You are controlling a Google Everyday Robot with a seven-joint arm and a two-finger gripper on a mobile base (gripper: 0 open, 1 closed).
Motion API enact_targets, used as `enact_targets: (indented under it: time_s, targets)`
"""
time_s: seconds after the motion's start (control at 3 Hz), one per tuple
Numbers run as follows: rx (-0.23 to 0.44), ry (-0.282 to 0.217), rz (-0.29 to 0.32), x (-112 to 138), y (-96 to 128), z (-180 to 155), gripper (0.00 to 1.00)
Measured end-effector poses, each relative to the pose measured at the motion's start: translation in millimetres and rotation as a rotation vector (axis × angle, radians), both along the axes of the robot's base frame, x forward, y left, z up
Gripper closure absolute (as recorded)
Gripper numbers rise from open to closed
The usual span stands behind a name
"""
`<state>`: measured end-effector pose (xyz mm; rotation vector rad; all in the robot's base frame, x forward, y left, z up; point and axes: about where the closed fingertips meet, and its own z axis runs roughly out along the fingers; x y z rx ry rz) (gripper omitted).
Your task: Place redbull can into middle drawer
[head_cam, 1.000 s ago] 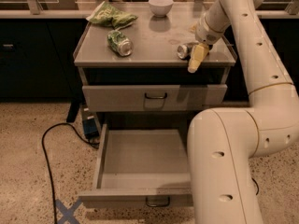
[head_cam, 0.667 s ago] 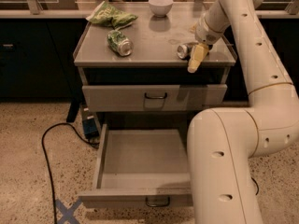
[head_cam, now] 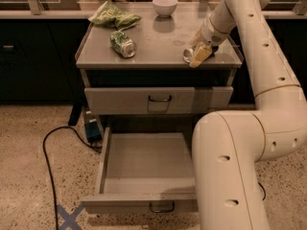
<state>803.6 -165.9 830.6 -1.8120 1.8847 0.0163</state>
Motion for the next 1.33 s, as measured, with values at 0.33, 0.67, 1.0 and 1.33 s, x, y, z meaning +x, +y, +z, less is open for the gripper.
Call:
enact_targets:
  time_s: [0.33,0.67,1.0,1.33]
  targets:
    - [0.008,-0.019,0.006,5,3,1,0.65]
    - [0.063,-0.094,0.044,5,6,27,0.89]
    - [0.136,-0.204,0.028,1,-6,66,1.0]
    - [0.185,-0.401,-0.024,-33,-48,150,1.0]
